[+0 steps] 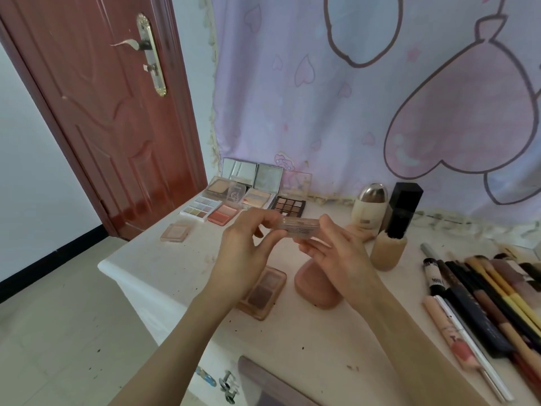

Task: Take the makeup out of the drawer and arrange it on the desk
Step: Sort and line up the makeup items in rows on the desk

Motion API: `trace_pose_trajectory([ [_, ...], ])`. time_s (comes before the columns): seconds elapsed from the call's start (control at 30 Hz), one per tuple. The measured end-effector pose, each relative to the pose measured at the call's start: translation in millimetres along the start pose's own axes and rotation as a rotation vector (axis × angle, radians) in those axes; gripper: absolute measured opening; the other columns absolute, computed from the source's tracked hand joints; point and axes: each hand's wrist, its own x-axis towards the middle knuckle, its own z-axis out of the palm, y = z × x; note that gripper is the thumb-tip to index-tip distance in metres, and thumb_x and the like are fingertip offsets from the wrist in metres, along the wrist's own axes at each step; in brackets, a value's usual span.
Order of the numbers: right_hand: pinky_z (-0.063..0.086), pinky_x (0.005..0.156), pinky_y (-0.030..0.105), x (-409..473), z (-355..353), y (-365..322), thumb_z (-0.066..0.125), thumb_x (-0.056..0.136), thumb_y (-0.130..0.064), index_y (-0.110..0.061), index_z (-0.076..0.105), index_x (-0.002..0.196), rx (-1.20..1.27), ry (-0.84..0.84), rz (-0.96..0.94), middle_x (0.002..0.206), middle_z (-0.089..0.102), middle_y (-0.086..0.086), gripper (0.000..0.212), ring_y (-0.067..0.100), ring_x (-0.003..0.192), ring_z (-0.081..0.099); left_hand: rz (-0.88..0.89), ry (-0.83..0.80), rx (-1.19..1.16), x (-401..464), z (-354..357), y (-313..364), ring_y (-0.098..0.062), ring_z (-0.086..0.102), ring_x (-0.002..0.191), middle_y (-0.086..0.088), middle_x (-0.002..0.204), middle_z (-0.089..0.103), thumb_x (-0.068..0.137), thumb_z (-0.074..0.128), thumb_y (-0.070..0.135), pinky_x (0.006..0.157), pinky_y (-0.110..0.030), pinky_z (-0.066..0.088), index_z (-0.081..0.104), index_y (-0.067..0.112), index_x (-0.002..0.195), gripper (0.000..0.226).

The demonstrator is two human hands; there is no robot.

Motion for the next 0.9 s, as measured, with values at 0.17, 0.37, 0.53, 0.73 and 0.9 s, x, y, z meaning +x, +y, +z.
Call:
trace_pose_trajectory([
  [0.17,0.054,0.088,0.030,-0.3,3.3,1.8,0.058,0.075,-0.042,-0.003,0.061,0.108,0.214,-0.035,0.090,0.107,0.069,0.015,0.052,0.023,0.105,0.065,0.017,0.077,0.025,-5.4,9.5,-1.5,0.005,0.052,0.079,0.021,0.084,0.056,0.080,0.069,0.009,0.073,-0.001,0.036,0.055,0.028,0.090,0.025],
  [0.37,0.048,0.098,0.037,-2.8,4.1,2.5,0.060,0.077,-0.033,0.002,0.062,0.101,0.178,-0.034,0.035,0.108,0.066,0.022,0.043,0.031,0.109,0.062,0.029,-0.026,0.020,-9.1,10.4,-0.2,0.006,0.052,0.088,0.021,0.088,0.060,0.083,0.067,0.015,0.076,-0.003,0.037,0.054,0.036,0.089,0.026],
  [0.53,0.040,0.105,0.045,-2.0,1.1,5.9,0.067,0.074,-0.021,0.016,0.047,0.120,0.118,-0.022,0.023,0.117,0.057,0.034,0.062,0.039,0.114,0.057,-0.158,-0.208,-0.062,-2.7,6.7,0.2,0.003,0.056,0.095,0.020,0.095,0.062,0.081,0.054,0.059,0.080,-0.014,0.046,0.061,0.030,0.097,0.034],
  [0.73,0.045,0.100,0.038,-1.8,0.8,10.6,0.084,0.050,-0.049,-0.011,0.064,0.109,-0.032,0.017,0.015,0.108,0.070,0.007,0.073,0.018,0.105,0.065,-0.181,-0.314,-0.030,-1.2,1.2,-4.1,0.007,0.058,0.095,0.022,0.101,0.066,0.088,0.054,0.040,0.082,-0.008,0.044,0.064,0.032,0.115,0.030],
  [0.9,0.042,0.103,0.040,0.4,-2.7,14.3,0.082,0.053,-0.052,-0.023,0.066,0.104,-0.096,-0.006,0.008,0.110,0.070,0.002,0.061,0.016,0.108,0.063,-0.132,-0.351,-0.033,-0.2,-1.6,-1.7,0.007,0.057,0.101,0.015,0.110,0.066,0.085,0.050,0.045,0.085,-0.007,0.043,0.064,0.027,0.117,0.039],
])
